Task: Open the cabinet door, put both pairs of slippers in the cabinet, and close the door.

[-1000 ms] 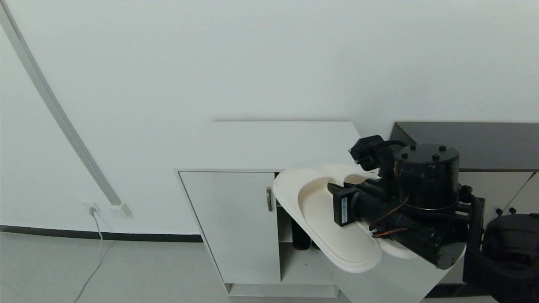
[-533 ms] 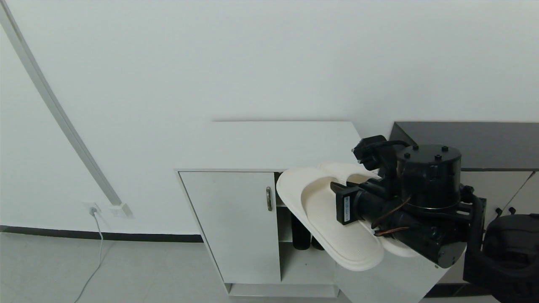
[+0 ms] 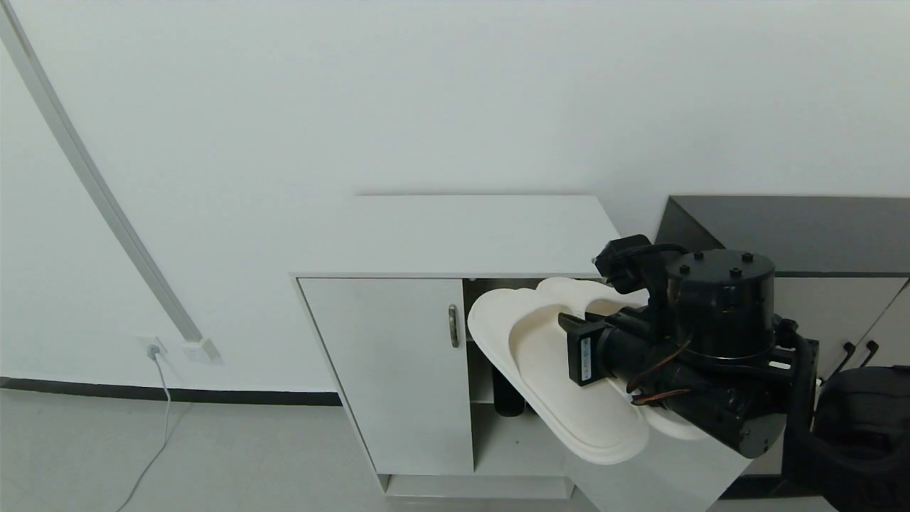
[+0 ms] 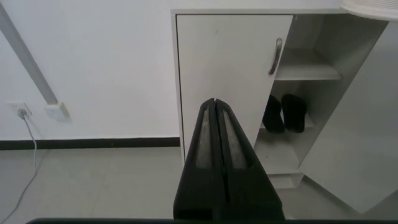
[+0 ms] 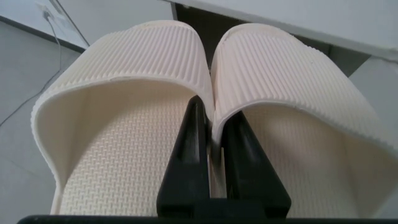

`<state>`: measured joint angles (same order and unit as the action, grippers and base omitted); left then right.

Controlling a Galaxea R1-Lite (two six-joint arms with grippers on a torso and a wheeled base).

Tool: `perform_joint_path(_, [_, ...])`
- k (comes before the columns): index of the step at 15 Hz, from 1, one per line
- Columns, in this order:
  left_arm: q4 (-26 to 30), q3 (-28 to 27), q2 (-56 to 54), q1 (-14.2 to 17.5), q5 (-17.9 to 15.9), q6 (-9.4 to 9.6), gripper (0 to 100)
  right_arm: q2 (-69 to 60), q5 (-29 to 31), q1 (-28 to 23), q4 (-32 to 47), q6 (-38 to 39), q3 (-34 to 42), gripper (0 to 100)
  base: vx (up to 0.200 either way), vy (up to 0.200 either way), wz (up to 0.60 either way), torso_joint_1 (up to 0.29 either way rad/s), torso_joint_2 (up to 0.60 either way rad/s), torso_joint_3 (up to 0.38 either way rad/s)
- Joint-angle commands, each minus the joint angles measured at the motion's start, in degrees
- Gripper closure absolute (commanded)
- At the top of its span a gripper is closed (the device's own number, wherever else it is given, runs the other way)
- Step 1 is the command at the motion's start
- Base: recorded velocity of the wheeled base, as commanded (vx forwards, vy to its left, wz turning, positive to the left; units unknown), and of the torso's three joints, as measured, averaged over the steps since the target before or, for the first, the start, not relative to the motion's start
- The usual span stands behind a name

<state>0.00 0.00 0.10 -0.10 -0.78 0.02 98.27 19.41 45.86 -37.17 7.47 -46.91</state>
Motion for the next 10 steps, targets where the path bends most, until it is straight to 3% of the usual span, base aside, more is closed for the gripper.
perform_joint_path(1, [0.0, 0.0, 0.1, 0.0, 0.0, -0.02, 100, 0.2, 0.0, 0.0, 0.0, 0.0, 0.0, 100, 0.0, 0.0, 0.0, -0.227, 0.55, 0.315])
perform_joint_path(10, [0.0, 0.0, 0.1, 0.0, 0.0, -0.02, 100, 0.7, 0.0, 0.0, 0.0, 0.0, 0.2, 100, 0.0, 0.0, 0.0, -0.213, 0.53, 0.316])
